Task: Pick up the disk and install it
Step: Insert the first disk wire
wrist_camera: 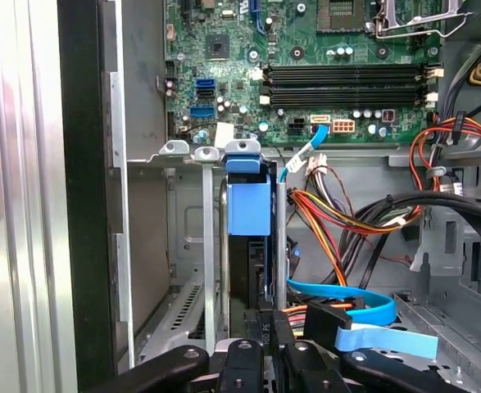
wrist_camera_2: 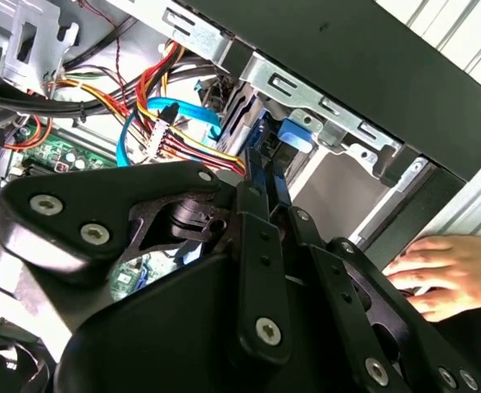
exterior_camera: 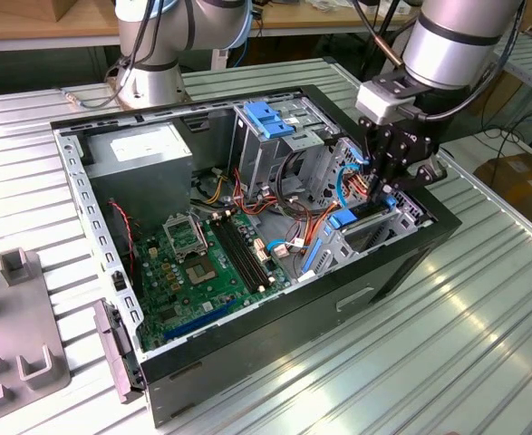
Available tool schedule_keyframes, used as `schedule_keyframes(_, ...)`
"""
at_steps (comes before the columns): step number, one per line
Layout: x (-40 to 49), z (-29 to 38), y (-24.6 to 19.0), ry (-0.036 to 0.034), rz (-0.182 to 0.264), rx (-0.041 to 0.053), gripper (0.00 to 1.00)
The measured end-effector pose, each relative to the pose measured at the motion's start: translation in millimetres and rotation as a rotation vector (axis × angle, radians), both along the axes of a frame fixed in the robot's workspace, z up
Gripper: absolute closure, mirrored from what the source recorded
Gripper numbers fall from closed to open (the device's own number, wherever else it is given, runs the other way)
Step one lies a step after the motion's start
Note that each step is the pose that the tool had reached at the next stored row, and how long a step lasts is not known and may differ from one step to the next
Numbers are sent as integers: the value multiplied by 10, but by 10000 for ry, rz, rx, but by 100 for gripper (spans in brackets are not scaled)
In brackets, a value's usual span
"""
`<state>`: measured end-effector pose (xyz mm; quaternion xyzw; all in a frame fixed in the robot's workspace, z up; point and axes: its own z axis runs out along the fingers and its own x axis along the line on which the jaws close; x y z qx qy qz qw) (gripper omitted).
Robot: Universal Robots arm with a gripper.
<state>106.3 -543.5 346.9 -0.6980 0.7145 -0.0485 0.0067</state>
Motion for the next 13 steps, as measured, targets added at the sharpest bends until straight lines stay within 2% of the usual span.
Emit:
schedule_keyframes(4, 2, 17, -4, 37, 0, 0, 83)
schedule_keyframes(7, 3, 18, -25, 42, 4, -1, 83)
schedule_keyframes(13, 7, 14, -27, 43, 65, -29, 83)
